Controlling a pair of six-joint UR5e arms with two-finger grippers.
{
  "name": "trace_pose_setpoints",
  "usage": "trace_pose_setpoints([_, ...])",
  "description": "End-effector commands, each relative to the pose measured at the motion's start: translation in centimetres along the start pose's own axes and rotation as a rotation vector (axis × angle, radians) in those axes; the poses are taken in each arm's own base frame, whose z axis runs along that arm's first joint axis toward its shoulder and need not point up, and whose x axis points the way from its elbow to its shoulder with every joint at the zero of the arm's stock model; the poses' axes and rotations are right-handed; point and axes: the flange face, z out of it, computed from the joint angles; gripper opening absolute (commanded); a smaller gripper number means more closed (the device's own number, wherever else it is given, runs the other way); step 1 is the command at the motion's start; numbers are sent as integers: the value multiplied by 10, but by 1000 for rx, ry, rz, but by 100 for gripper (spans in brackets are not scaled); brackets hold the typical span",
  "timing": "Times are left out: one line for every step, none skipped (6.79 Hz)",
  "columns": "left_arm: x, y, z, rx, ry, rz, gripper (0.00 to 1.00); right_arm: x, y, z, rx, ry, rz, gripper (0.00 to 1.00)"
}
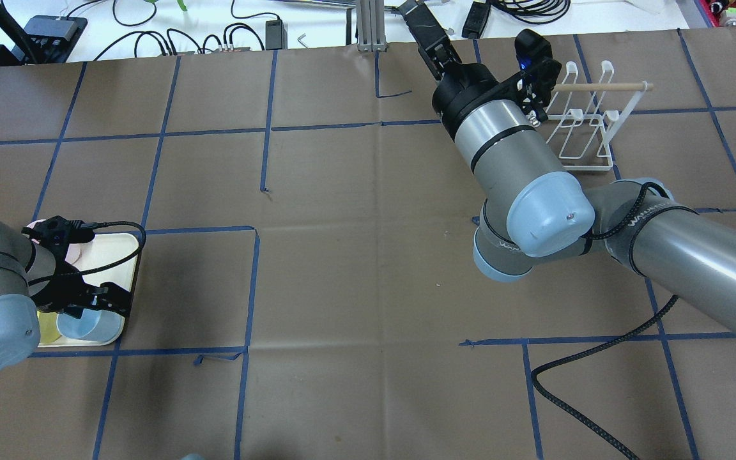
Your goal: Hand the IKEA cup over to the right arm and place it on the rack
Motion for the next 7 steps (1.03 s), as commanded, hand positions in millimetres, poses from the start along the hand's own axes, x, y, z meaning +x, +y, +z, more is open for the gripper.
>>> trace_pose_setpoints([-3,0,-1,-7,-14,-8,23,0,5,-1,-44,-7,131,100])
trace_pose_setpoints([-3,1,-1,-7,-16,-16,0,3,7,1,-78,-10,156,100])
trace_pose_setpoints([-3,0,-2,-5,-17,-19,0,6,8,2,-83,-2,197,100])
trace_pose_setpoints([-4,1,-3,-9,-29,-19,0,6,8,2,-83,-1,215,100])
trace_pose_setpoints([-5,-1,-10,5,-40,-18,0,6,12,1,-120,-5,225,100])
trace_pose_setpoints([-11,-8,-24,29,-61,-18,0,6,12,-2,-127,-3,238,100])
trace_pose_setpoints([-21,-20,-48,51,-104,-20,0,6,12,-1,-126,-2,228,100])
